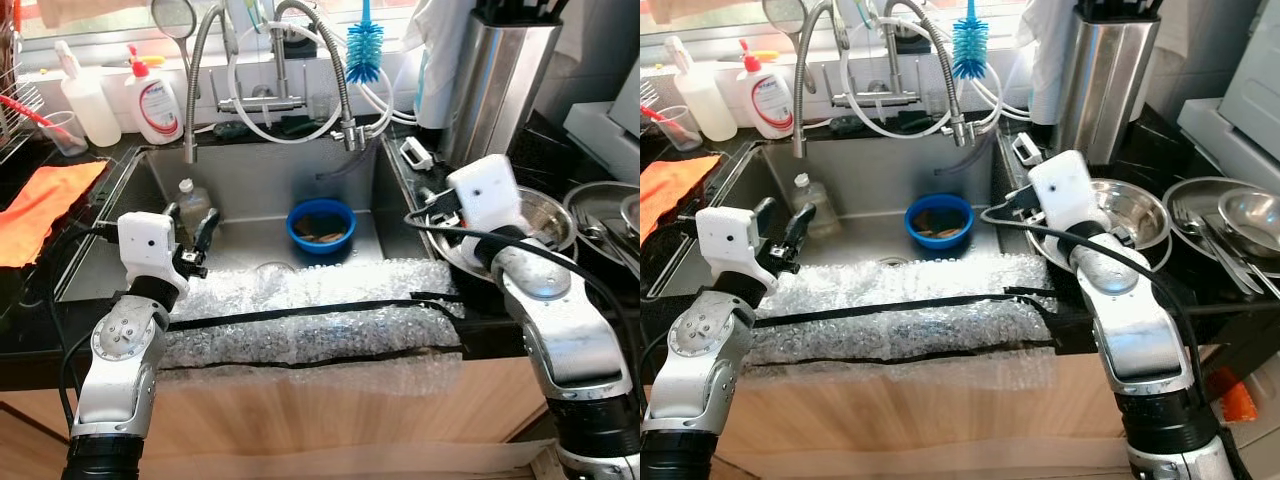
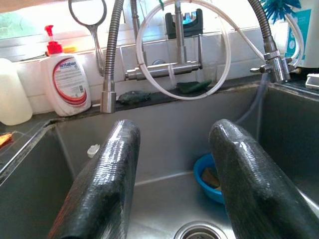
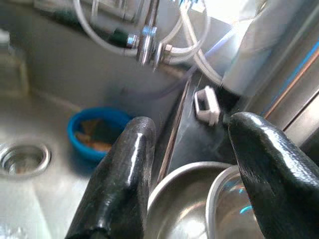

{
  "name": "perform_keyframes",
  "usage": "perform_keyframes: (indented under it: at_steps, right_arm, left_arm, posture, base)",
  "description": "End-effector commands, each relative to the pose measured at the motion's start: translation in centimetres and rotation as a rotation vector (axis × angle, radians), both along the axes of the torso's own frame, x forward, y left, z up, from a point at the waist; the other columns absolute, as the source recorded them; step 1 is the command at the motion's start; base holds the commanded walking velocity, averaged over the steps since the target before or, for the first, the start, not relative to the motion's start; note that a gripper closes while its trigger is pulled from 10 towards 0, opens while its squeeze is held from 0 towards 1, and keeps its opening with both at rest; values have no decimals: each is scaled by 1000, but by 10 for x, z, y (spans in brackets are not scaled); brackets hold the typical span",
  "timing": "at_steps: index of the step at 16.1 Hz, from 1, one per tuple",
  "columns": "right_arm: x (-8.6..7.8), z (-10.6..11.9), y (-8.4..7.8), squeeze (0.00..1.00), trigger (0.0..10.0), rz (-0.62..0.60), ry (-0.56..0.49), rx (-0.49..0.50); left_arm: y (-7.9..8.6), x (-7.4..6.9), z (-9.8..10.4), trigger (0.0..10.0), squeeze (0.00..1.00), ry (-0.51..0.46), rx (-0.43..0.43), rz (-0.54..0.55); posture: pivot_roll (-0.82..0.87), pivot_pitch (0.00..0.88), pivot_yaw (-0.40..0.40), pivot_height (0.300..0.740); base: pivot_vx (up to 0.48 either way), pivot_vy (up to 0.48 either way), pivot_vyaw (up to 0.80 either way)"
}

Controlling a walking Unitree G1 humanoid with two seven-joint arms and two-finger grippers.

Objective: Kitchen organization

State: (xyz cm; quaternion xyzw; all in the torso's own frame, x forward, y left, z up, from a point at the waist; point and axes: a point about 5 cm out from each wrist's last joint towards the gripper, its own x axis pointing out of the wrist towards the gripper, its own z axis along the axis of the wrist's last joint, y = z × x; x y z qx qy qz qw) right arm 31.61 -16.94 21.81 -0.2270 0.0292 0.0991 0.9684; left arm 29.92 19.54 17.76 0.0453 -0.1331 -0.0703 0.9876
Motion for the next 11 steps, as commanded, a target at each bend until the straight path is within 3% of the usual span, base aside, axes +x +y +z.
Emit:
perform_keyframes:
  at_steps: [1, 6, 11]
  right_arm:
    - [-1, 8, 4, 0, 10000, 12, -1, -24]
    - [-3, 3, -11, 0, 10000, -77, 77, -157]
    - [-6, 2, -19, 0, 10000, -135, 106, -172]
  left_arm:
    - [0, 2, 0, 10000, 0, 16, 5, -13]
    - [-4, 2, 0, 10000, 0, 20, 16, -39]
    - [-6, 3, 0, 10000, 0, 25, 19, -57]
  posture:
    - [-116, 0, 77, 740]
    - [-115, 0, 81, 740]
    - [-121, 0, 88, 740]
  base:
    - [0, 0, 0]
    - [0, 0, 0]
    - [0, 0, 0]
